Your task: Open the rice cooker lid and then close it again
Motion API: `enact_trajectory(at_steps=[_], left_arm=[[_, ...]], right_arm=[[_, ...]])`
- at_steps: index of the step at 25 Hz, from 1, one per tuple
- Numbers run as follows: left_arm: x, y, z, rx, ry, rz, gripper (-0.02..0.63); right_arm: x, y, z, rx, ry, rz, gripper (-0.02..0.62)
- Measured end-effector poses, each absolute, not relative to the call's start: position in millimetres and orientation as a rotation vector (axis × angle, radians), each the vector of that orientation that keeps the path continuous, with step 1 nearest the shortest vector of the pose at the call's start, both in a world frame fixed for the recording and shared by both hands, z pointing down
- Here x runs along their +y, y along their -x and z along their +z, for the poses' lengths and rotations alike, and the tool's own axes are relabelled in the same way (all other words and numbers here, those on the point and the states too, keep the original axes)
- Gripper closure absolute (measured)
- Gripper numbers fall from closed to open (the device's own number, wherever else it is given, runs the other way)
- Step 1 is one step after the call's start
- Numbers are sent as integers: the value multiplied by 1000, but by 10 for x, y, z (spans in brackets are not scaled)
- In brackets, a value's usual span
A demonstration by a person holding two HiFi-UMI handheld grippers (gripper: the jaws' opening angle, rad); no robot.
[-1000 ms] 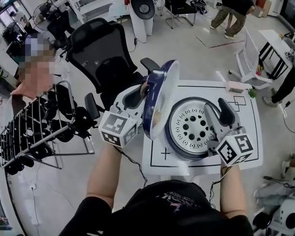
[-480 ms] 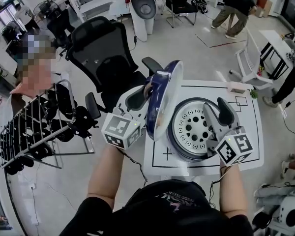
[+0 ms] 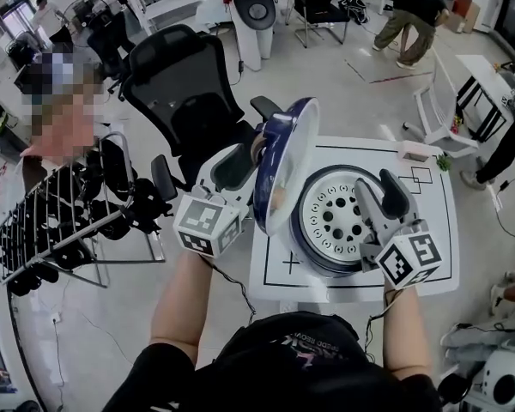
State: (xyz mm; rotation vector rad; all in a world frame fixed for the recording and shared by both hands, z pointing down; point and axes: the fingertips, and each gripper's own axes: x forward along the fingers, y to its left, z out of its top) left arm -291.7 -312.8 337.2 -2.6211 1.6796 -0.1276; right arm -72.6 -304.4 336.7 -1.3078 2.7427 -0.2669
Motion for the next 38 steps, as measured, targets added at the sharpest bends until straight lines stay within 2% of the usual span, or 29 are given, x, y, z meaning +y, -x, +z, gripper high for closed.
enact_trajectory(at_steps=[8, 17, 38], left_arm=[[-2669, 3077, 3298, 1862, 2504, -106, 388], [-1932, 2945, 3279, 2040, 2377, -104, 365], [-690, 1334, 3278, 1963, 2442, -65, 330]], right_arm=[[-2843, 618, 3371, 2794, 1186, -276, 354], [-2523, 415, 3360, 2867, 1037, -295, 354], [-1535, -222, 3250, 2899, 861, -263, 354]])
